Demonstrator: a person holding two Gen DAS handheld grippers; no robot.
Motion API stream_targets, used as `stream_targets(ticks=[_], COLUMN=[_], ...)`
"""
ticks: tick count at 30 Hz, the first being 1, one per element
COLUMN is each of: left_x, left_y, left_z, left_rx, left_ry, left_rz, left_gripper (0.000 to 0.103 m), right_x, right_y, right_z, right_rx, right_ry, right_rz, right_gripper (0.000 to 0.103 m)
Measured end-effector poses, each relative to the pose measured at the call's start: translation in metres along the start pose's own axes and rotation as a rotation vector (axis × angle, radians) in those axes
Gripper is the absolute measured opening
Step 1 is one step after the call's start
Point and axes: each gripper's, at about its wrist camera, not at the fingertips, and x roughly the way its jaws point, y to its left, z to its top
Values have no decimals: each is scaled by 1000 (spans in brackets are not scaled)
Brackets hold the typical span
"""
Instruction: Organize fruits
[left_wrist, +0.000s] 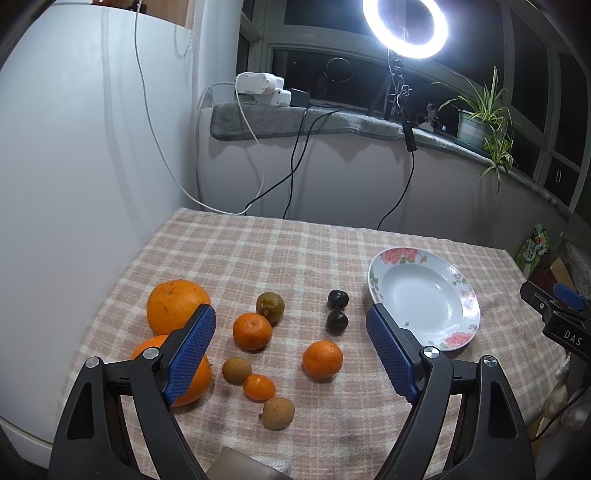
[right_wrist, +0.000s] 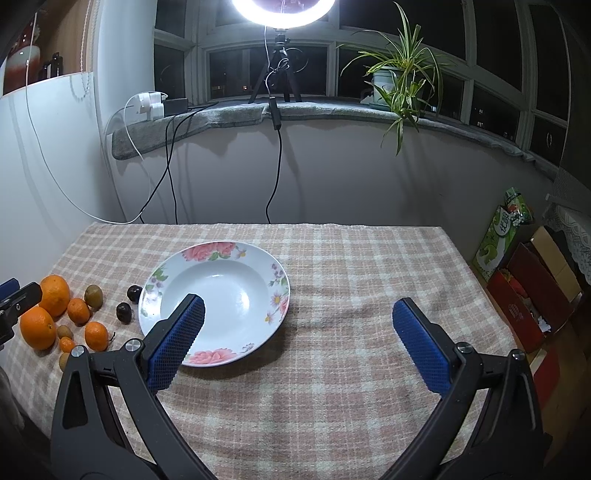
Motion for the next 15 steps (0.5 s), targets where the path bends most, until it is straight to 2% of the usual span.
stream_targets(ticks=[15], left_x=[0], left_y=[2], left_z=[-1], left_rx=[-7], left_ry=[-4], left_rz=[-1], left_gripper=[84], right_x=[0], right_y=[2], right_z=[1], right_rx=[0], right_ry=[1], right_rz=[-3], right_gripper=[103])
